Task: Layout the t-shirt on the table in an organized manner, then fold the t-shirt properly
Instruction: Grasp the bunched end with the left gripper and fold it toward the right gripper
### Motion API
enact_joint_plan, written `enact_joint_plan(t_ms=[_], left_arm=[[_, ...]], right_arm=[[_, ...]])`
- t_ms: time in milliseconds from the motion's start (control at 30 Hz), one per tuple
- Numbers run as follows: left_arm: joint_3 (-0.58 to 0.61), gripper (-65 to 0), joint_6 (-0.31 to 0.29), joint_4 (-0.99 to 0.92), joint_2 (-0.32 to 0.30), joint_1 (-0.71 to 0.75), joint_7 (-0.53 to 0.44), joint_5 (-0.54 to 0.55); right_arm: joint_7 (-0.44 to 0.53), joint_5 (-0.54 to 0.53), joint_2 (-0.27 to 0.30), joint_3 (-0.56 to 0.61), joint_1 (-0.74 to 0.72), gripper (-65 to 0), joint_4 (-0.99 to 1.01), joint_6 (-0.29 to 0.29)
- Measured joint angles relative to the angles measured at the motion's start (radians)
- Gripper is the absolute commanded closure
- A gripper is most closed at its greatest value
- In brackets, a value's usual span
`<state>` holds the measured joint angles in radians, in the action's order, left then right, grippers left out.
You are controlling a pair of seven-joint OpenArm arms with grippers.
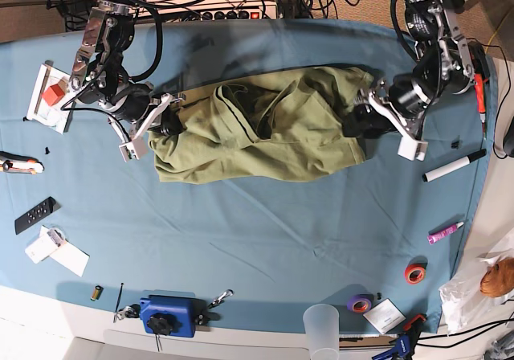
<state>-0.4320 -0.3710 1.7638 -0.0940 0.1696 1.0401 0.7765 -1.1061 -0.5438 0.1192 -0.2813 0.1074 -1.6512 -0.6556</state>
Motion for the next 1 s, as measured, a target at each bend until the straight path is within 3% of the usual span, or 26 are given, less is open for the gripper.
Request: enact_joint_plan(t_ms=[200,467,567,667,800,867,933,1000], left_arm=[[0.049,-32.6,0.087,-0.047,0.000,-0.010,0.013,-0.027],[0.211,-32.6,0.120,-0.044,-0.001,-0.012,0.027,-0.061],[0.286,-31.2,0.188,-0.037,-0.001,-0.016,0.002,-0.107],[0.314,-23.7,0.225,-0.034,0.000,-0.024,-0.010,-0.158],[0.271,0.0,0.247,-0.034,0.003,-0.026,0.021,-0.188],[0.225,0.0,0.244,-0.033,0.006,-0.025,0.042,-0.180],[0.166,0.0,0.236,-0.025,0.005,-0.023,0.056,-0.173],[0.095,0.0,0.192,-0.014,-0.002,-0.021,0.071,-0.166]], right_arm=[[0.000,0.000,0.000,0.000,0.000,0.0,0.000,0.000],[-0.004,0.000,0.000,0.000,-0.002,0.0,0.000,0.000],[-0.004,0.000,0.000,0.000,-0.002,0.0,0.000,0.000],[-0.004,0.000,0.000,0.000,-0.002,0.0,0.000,0.000],[-0.004,0.000,0.000,0.000,-0.002,0.0,0.000,0.000],[-0.001,0.000,0.000,0.000,-0.002,0.0,0.000,0.000],[-0.013,-0.024,0.000,0.000,-0.010,0.0,0.002,-0.040],[-0.042,-0.092,-0.001,0.003,-0.022,0.0,0.005,-0.041]])
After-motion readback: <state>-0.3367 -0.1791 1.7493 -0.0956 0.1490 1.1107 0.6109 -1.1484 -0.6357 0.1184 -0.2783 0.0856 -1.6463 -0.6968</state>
